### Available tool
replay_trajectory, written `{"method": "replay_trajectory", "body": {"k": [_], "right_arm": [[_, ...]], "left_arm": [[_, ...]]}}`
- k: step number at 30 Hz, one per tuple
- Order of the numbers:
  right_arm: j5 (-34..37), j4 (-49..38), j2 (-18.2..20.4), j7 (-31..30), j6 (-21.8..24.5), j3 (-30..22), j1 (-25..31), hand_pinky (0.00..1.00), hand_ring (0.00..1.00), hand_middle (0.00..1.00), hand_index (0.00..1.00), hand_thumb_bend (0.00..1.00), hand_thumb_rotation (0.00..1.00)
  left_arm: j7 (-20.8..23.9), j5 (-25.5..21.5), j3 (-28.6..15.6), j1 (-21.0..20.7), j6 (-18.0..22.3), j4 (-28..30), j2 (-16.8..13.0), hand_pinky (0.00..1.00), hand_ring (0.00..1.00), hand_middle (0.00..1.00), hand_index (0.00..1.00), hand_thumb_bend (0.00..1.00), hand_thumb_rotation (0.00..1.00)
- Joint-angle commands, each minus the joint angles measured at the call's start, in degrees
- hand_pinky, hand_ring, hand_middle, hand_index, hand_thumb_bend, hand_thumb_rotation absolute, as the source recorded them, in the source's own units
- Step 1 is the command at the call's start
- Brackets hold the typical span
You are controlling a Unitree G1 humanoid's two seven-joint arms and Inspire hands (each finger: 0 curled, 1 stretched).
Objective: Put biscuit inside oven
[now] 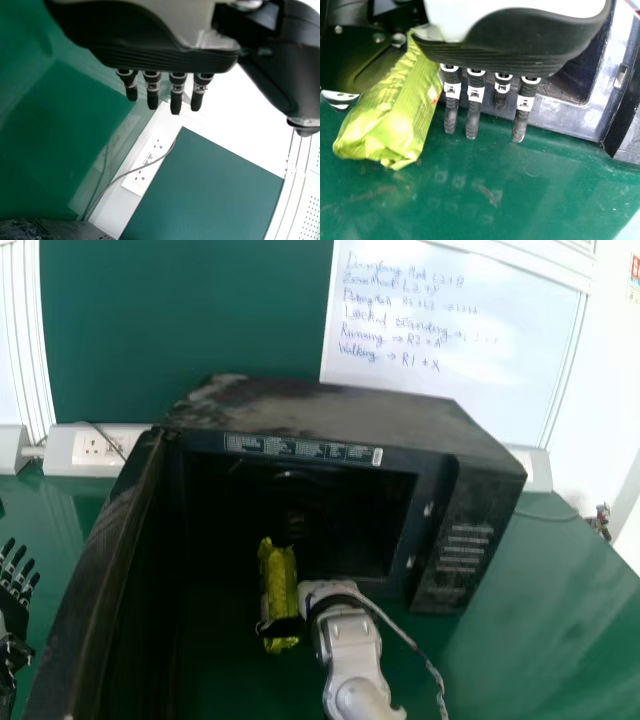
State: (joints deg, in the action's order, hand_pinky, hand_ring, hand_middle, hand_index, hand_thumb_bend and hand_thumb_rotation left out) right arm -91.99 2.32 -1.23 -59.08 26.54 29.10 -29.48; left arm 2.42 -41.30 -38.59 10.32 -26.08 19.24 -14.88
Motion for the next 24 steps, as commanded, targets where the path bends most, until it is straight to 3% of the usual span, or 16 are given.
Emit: {"method": "replay_trajectory", "body": {"k": [1, 7, 24], "right_arm": [[1.4, 2.0, 0.5, 1.1, 0.9, 0.0, -0.6, 0.71, 0.72, 0.74, 0.71, 1.00, 0.97], [3.1, 3.8, 0.3, 4.8, 2.0, 0.9, -0.6, 0.68, 0.68, 0.69, 0.64, 1.00, 1.00], [5.5, 7.6, 0.8, 6.4, 4.8, 2.9, -3.9, 0.66, 0.66, 0.67, 0.64, 1.00, 1.00]], "left_arm": [[0.1, -0.6, 0.6, -0.1, -0.7, 0.8, 0.4, 0.72, 0.76, 0.78, 0.77, 0.74, 0.12], [0.0, -0.4, 0.9, 0.1, -0.7, 1.0, 0.5, 0.71, 0.75, 0.78, 0.76, 0.74, 0.12], [-0.3, -1.0, 1.3, 0.4, -0.6, 1.8, 1.0, 0.72, 0.76, 0.79, 0.79, 0.72, 0.13]]}}
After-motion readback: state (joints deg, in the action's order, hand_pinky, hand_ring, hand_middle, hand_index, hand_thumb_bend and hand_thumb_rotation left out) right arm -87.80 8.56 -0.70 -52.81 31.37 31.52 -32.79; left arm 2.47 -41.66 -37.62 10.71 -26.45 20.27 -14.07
